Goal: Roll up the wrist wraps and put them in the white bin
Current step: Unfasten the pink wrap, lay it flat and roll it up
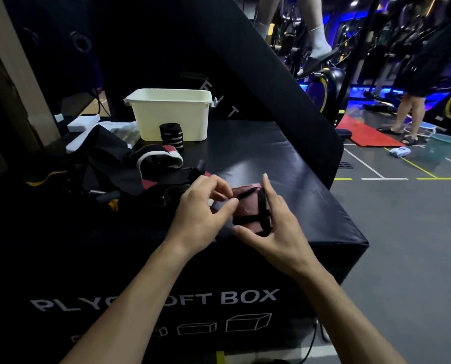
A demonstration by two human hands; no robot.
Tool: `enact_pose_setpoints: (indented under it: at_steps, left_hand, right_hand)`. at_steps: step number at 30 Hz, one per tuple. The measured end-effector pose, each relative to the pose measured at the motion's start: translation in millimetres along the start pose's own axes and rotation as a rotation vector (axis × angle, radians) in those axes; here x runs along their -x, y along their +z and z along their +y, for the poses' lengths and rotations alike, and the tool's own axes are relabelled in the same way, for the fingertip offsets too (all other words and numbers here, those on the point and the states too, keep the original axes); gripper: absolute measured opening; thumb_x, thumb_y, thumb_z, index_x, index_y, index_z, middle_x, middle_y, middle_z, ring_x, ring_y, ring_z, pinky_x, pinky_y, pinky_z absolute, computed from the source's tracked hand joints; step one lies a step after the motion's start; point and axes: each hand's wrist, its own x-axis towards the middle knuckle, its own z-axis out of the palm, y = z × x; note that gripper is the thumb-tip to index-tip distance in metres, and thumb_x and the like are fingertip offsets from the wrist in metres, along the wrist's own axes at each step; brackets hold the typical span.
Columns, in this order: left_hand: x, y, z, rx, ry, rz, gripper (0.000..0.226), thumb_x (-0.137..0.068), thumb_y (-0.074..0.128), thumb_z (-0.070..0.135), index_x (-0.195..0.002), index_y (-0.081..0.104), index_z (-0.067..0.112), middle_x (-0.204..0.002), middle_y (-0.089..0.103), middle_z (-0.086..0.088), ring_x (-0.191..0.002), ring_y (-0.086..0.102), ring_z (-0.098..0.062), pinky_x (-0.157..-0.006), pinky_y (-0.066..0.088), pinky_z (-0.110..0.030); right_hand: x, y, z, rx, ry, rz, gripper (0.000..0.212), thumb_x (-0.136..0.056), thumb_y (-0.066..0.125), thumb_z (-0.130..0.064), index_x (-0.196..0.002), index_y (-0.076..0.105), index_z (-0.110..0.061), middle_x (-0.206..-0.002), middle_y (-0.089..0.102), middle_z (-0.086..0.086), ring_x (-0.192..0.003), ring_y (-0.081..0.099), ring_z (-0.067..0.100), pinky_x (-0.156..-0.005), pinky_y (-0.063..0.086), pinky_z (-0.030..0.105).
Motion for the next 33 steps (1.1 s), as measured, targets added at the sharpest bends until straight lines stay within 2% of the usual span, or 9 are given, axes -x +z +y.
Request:
enact_pose_setpoints:
  at_steps: [3, 7, 10, 15, 18, 20, 25, 29, 33]
  left_hand:
    - [-2.1, -2.0, -0.1, -0.038, 0.063, 0.033, 0.017, -0.083, 0.082, 0.012, -0.088, 0.071, 0.024, -0.094, 0.064, 0.01, -0.082, 0.067, -0.009, -0.074, 0.047, -0.016]
    - [-1.5, -0.8, 4.3, -0.072, 0.084, 0.082, 0.012, -0.082, 0.085, 0.018, -0.087, 0.076, 0.024, -0.092, 0.063, 0.012, -0.079, 0.064, -0.008, -0.071, 0.047, -0.016]
    - [-1.4, 0.6, 6.4, -0.037, 0.029, 0.069, 0.013, -0.081, 0.086, 0.024, -0.087, 0.074, 0.022, -0.089, 0.066, 0.011, -0.077, 0.066, -0.007, -0.068, 0.05, -0.018]
    - [-1.2, 3.5, 9.1, -0.015, -0.01, 0.064, 0.017, -0.08, 0.087, 0.025, -0.087, 0.071, 0.024, -0.088, 0.068, 0.007, -0.076, 0.067, -0.008, -0.068, 0.046, -0.013]
    - [-2.8, 2.7, 8.1, -0.011, -0.015, 0.025, 0.016, -0.08, 0.086, 0.021, -0.082, 0.07, 0.023, -0.084, 0.067, 0.006, -0.073, 0.064, -0.009, -0.067, 0.044, -0.012]
    - [-2.7, 2.8, 8.2, -0.024, -0.005, 0.011, 0.016, -0.081, 0.084, 0.02, -0.079, 0.068, 0.022, -0.08, 0.066, 0.006, -0.069, 0.062, -0.009, -0.064, 0.042, -0.013]
    - [-0.9, 7.6, 7.5, -0.021, -0.027, 0.025, 0.012, -0.081, 0.076, 0.028, -0.08, 0.065, 0.023, -0.08, 0.067, 0.008, -0.069, 0.063, -0.011, -0.065, 0.048, -0.024]
    - [0.6, 7.8, 2.5, -0.024, -0.065, 0.091, 0.008, -0.086, 0.076, 0.023, -0.089, 0.069, 0.024, -0.086, 0.069, 0.01, -0.074, 0.064, -0.008, -0.072, 0.055, -0.031]
    - [0.9, 8.2, -4.3, 0.075, -0.146, 0.08, 0.008, -0.086, 0.078, 0.024, -0.091, 0.072, 0.027, -0.089, 0.072, 0.011, -0.078, 0.067, -0.012, -0.076, 0.057, -0.037]
  right_hand:
    - [1.2, 4.4, -0.8, 0.016, -0.021, 0.047, 0.113, -0.074, 0.086, -0.039, -0.162, 0.017, -0.029, -0.135, 0.049, -0.011, -0.126, 0.047, -0.005, -0.102, 0.034, 0.005]
    - [0.6, 7.9, -3.1, 0.073, -0.019, 0.084, 0.115, -0.071, 0.084, -0.046, -0.162, 0.019, -0.024, -0.131, 0.048, -0.013, -0.119, 0.046, -0.006, -0.094, 0.033, -0.001]
    - [1.6, 9.4, -3.5, 0.123, -0.032, 0.1, 0.113, -0.071, 0.081, -0.051, -0.162, 0.019, -0.027, -0.129, 0.047, -0.013, -0.109, 0.049, -0.005, -0.085, 0.039, 0.002]
    - [2.2, 15.3, -4.2, 0.219, -0.066, 0.094, 0.113, -0.073, 0.081, -0.052, -0.163, 0.015, -0.031, -0.128, 0.044, -0.012, -0.108, 0.057, 0.006, -0.082, 0.045, 0.012]
    - [2.2, 17.7, -3.4, 0.29, -0.094, 0.089, 0.112, -0.075, 0.076, -0.055, -0.163, 0.013, -0.026, -0.127, 0.046, -0.004, -0.107, 0.06, 0.02, -0.082, 0.055, 0.032]
    - [1.3, 18.9, -3.4, 0.334, -0.102, 0.073, 0.112, -0.076, 0.075, -0.054, -0.163, 0.012, -0.023, -0.123, 0.045, -0.001, -0.104, 0.06, 0.025, -0.078, 0.056, 0.039]
    - [0.7, 19.8, -5.2, 0.396, -0.087, 0.06, 0.113, -0.077, 0.076, -0.051, -0.163, 0.01, -0.022, -0.122, 0.044, 0.002, -0.102, 0.058, 0.024, -0.074, 0.053, 0.035]
    - [1.3, 25.0, -10.6, 0.4, -0.092, 0.133, 0.101, -0.075, 0.054, -0.063, -0.162, 0.019, -0.024, -0.118, 0.047, 0.002, -0.1, 0.058, 0.022, -0.069, 0.057, 0.038]
    - [0.7, 29.3, -9.1, 0.397, -0.107, 0.171, 0.1, -0.076, 0.077, -0.049, -0.159, 0.027, -0.025, -0.113, 0.047, 0.001, -0.098, 0.057, 0.022, -0.067, 0.054, 0.035]
